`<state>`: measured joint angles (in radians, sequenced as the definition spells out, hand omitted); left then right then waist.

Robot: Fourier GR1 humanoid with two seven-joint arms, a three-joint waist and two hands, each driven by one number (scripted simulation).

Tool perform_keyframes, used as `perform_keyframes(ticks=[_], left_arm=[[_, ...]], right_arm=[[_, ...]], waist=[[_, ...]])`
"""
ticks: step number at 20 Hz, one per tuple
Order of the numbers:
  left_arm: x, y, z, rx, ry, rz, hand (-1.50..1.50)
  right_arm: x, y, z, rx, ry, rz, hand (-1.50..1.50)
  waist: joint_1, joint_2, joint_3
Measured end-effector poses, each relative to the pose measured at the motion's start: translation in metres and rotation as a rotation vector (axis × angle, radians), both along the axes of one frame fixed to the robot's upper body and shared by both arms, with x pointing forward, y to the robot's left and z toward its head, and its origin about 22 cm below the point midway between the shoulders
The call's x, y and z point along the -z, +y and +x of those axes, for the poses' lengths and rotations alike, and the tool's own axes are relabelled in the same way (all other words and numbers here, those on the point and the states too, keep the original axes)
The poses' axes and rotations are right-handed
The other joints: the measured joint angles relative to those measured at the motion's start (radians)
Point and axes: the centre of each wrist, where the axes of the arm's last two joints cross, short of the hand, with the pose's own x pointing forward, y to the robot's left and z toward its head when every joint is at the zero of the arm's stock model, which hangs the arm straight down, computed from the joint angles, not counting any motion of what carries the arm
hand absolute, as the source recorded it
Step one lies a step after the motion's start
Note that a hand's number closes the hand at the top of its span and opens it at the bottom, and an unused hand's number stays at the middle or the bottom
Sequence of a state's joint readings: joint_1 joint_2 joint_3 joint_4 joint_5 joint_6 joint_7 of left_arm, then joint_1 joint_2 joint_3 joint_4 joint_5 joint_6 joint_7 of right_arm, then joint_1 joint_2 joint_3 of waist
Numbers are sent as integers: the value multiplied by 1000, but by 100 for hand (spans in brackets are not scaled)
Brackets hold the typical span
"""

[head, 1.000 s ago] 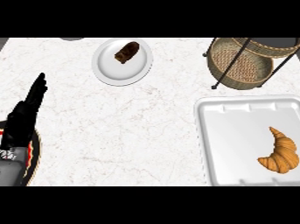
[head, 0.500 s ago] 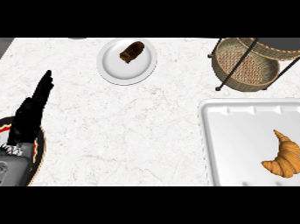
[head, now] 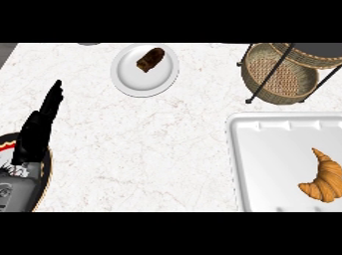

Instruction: Pick the croissant from the tray and place it in the tiered basket

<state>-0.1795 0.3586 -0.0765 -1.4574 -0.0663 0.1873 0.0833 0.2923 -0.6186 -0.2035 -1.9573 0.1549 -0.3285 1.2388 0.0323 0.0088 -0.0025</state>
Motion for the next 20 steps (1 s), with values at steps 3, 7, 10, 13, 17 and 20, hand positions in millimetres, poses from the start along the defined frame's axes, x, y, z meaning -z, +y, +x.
perform_keyframes(ticks=[3,7,10,13,17,20], left_arm=[[3,0,1,-1,4,-1,0],[1,2,0,-7,4,2,0],[6,2,-6,-13,10,-1,0],[7,6,-5,-16,10,2,0],[1,16,-6,-16,5,3,0],[2,13,-5,-21,9,0,0]], right_arm=[[7,2,10,-19,33,15,-150],[18,10,17,-43,61,26,-150],[24,14,22,-60,83,12,-150],[27,17,26,-78,107,-8,-150],[35,18,31,-87,148,-38,-150],[36,24,33,-104,151,-62,-150]], waist=[[-5,-1,0],[-10,-4,0],[-13,-5,0],[-15,-4,0],[-14,-5,0],[-19,-6,-1]])
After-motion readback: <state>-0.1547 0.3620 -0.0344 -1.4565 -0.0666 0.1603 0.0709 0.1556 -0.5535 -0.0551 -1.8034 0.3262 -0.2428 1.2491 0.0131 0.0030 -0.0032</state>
